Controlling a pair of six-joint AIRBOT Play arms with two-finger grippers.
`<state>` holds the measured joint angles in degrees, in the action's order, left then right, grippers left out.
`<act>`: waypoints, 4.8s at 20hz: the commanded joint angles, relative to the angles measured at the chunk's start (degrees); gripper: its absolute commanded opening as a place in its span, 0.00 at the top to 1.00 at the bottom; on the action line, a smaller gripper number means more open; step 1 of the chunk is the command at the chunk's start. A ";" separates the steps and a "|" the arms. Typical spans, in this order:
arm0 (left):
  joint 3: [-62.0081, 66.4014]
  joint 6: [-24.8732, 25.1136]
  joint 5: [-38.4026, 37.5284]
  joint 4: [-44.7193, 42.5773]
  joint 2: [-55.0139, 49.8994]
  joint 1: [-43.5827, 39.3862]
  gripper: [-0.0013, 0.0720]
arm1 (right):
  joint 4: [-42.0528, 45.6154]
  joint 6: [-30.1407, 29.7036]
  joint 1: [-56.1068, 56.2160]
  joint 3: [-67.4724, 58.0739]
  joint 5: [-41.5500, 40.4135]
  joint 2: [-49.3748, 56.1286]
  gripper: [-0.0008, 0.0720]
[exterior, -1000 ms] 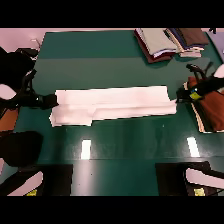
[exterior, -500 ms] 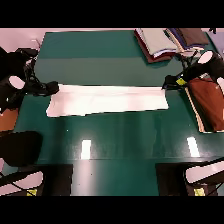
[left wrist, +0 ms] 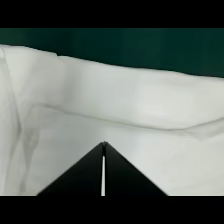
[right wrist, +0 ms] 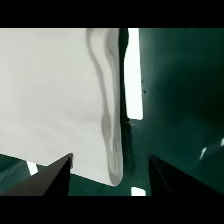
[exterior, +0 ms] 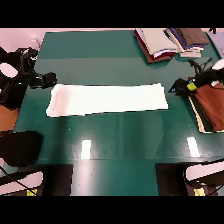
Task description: Fold the shirts.
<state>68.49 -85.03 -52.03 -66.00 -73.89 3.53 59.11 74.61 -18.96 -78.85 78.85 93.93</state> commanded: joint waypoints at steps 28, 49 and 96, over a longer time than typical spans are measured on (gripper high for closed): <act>23.76 -4.57 7.04 7.98 -34.80 -32.72 0.94 | -15.96 0.39 20.94 -30.21 5.11 -7.74 0.97; 44.59 -4.76 -14.45 -7.98 -7.56 0.74 0.94 | -21.51 -4.42 61.16 -41.75 -32.70 20.04 0.43; 42.75 -0.66 -14.91 -5.11 -10.40 -24.02 0.94 | -2.21 2.51 -11.13 -20.28 -6.86 -4.87 0.97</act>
<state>111.24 -85.19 -67.02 -71.31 -84.27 -20.16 56.18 77.01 -20.99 -99.09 71.50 90.87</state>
